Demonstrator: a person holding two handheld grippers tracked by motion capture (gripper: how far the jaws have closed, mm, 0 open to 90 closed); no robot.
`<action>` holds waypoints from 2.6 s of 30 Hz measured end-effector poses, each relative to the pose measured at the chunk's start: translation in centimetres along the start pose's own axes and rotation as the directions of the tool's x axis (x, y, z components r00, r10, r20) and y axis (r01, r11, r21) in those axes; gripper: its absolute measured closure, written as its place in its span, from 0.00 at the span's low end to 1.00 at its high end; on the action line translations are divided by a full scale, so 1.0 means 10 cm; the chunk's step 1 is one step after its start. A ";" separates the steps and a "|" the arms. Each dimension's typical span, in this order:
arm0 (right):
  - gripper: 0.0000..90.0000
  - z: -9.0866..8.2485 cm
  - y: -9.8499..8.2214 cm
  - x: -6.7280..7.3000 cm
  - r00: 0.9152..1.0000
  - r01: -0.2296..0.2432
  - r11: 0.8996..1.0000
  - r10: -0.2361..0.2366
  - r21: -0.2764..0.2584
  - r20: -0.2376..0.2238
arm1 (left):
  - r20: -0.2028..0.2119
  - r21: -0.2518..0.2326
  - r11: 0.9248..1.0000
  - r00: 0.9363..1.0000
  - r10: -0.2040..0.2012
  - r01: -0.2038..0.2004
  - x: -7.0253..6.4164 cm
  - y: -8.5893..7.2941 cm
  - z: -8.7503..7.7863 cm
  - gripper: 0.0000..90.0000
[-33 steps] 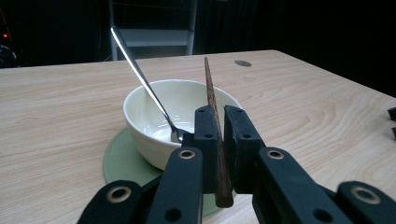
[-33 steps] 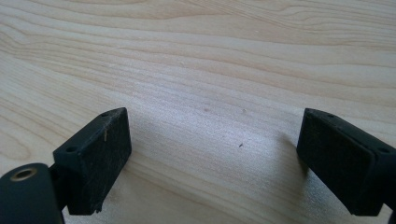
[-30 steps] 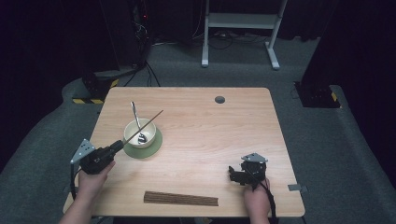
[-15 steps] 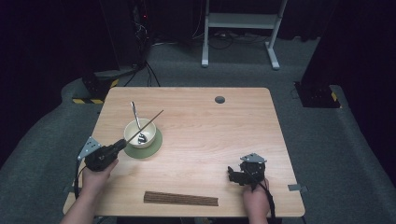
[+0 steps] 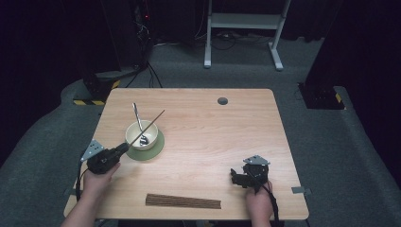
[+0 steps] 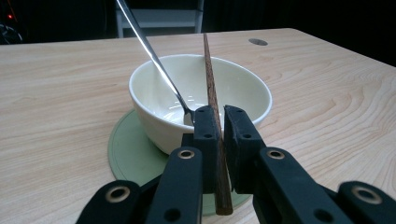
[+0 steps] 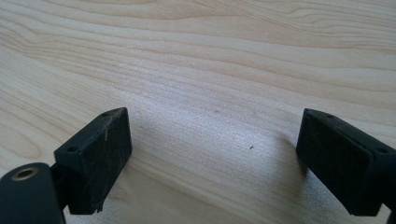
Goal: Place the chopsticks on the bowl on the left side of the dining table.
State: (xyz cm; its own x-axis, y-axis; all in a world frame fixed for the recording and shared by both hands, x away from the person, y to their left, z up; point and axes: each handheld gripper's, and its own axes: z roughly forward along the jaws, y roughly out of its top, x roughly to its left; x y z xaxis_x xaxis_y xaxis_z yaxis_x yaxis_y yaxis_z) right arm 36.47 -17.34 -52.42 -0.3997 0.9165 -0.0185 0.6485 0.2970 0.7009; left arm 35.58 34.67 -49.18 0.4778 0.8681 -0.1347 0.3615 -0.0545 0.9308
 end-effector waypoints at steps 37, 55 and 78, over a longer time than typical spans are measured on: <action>0.11 0.00 0.00 0.01 1.000 -0.001 1.000 0.001 0.001 -0.005 | 0.164 0.063 0.982 0.972 0.166 -0.179 -0.62 0.07 -0.06 0.68; 0.11 0.00 0.00 0.01 1.000 0.001 1.000 -0.001 0.001 -0.006 | 0.372 0.217 0.918 0.898 0.236 -0.332 -1.01 -0.18 0.21 0.55; 0.11 0.01 0.01 0.01 1.000 0.003 1.000 -0.003 0.001 -0.007 | 0.537 0.315 0.849 0.817 0.208 -0.423 -1.20 -0.33 0.36 0.55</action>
State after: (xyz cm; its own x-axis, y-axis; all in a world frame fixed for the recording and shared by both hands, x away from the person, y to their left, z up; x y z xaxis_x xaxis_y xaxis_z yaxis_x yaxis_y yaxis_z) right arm 36.51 -17.23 -52.42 -0.4059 0.9138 -0.0155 0.6481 0.2997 0.7001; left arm 31.53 22.62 -51.84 0.8960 0.4329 -0.0992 0.3571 -0.5692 0.7406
